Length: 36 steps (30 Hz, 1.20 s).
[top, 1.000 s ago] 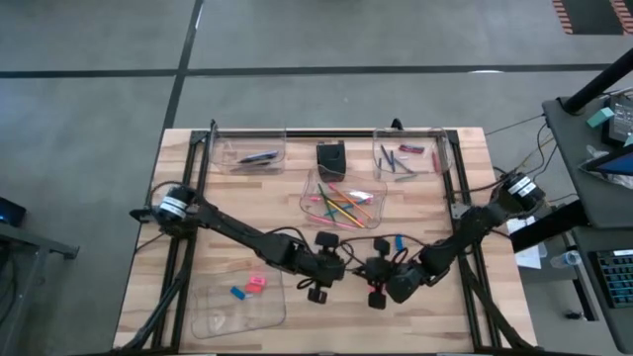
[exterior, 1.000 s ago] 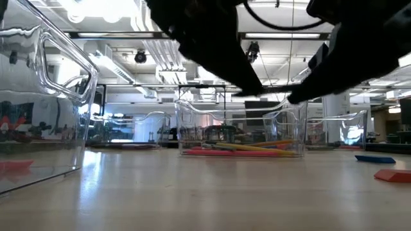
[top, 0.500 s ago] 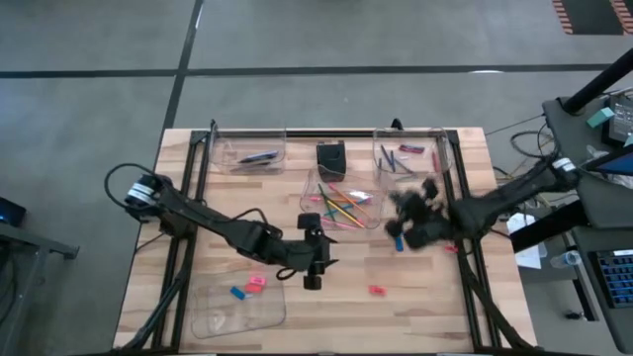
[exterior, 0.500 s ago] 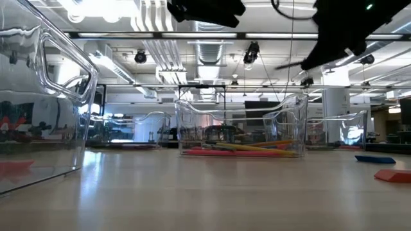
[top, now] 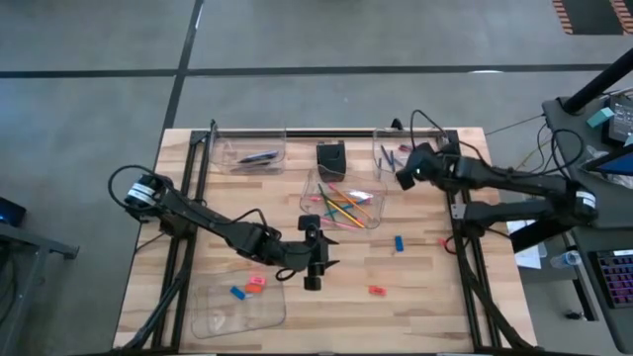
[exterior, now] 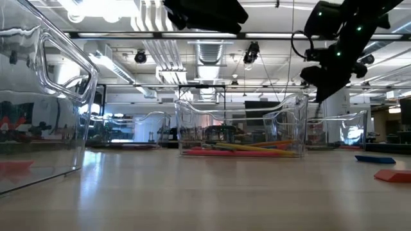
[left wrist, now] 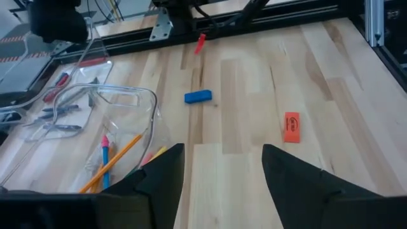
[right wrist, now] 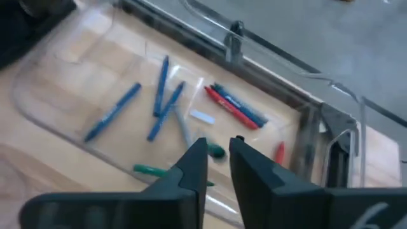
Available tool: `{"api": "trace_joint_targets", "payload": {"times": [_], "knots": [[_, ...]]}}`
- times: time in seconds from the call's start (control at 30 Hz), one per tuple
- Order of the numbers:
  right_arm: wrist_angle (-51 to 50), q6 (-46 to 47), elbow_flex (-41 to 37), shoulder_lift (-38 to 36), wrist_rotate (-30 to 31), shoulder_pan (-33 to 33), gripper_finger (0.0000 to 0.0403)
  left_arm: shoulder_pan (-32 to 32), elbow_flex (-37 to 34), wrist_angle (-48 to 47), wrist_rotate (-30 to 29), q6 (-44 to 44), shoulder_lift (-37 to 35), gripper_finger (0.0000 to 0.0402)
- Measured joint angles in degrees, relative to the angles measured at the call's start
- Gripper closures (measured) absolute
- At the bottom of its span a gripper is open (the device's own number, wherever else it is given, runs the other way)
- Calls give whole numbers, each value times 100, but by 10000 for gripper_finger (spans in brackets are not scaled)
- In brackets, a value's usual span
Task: Sort crayons/erasers/pens/pencils in bins
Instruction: Put the green crayon into the top right transparent bin, then put the blue eraser into the bottom left transparent bin
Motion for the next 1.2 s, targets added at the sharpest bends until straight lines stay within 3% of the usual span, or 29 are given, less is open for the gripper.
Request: {"api": "trace_joint_targets", "payload": {"times": [0.2, 0.4, 0.47, 0.6, 0.67, 0.8, 1.03, 1.1, 1.2], "knots": [[33, -585, 148, 43, -887, -719, 295, -2, 0, 0, 0, -12, 0, 206], [-64, -660, 405, -40, -1585, -780, 224, -4, -9, 0, 34, -23, 0, 206], [-61, -670, 459, -123, -2402, -698, 211, -4, -9, 0, 126, -30, 0, 206], [-74, -483, 404, -313, -4777, -307, 209, -5, -14, 1, 176, -30, 2, 206], [-256, -209, 344, -430, -5283, 111, 212, -9, -22, 0, 177, -32, 4, 206], [-700, 351, 243, -710, -4942, 1259, 213, -13, -26, -1, 216, -41, 7, 206], [-1063, 1247, -63, -1031, -3066, 3422, 214, -11, -26, 9, 247, -41, 13, 206], [-1031, 1754, -297, -990, -2572, 3804, 214, -11, -26, 18, 249, -41, 13, 206], [-798, 2694, -719, -833, -2391, 3901, 213, -11, -26, 33, 249, -41, 15, 206]]}}
